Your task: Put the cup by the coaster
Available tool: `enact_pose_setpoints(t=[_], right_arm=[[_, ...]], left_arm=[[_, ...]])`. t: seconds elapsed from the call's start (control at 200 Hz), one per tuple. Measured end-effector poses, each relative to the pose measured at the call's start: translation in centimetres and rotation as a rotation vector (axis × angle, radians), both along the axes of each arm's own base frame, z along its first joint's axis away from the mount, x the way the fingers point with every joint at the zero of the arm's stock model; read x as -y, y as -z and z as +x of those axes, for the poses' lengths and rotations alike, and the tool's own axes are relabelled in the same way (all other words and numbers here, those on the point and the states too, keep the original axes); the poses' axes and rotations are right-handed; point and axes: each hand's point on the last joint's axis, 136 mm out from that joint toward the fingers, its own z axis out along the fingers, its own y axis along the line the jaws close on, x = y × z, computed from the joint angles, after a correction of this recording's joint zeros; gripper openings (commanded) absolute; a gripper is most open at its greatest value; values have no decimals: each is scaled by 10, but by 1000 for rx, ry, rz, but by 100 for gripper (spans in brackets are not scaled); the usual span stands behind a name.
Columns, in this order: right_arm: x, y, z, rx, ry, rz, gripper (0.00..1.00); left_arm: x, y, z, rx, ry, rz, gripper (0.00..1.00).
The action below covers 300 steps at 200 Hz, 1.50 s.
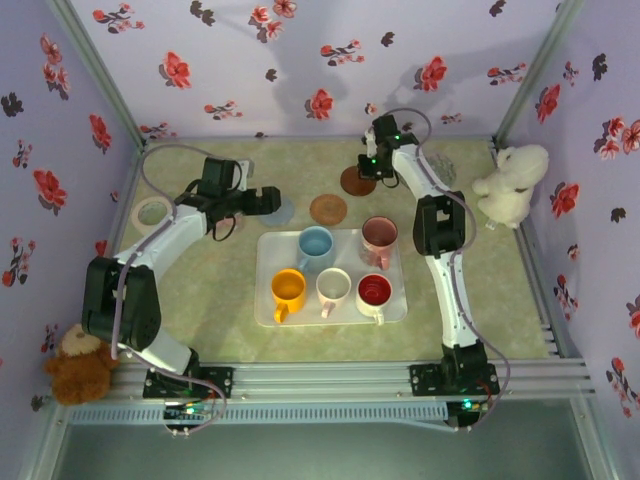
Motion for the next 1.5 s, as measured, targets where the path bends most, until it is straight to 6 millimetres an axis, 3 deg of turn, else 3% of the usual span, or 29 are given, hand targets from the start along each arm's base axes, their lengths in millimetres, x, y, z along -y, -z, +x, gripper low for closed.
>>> enact_pose_setpoints(t=[0.485, 1.19, 1.5], right_arm=[[1, 11, -5, -24, 7, -31, 0], [21, 14, -75, -147, 7, -100, 0], [25, 15, -84, -140, 15, -131, 0]], left_arm=[[0, 0, 0, 1, 0, 0, 99], [1, 1, -1, -2, 1, 1, 99], [0, 5, -4, -11, 4, 4, 99]])
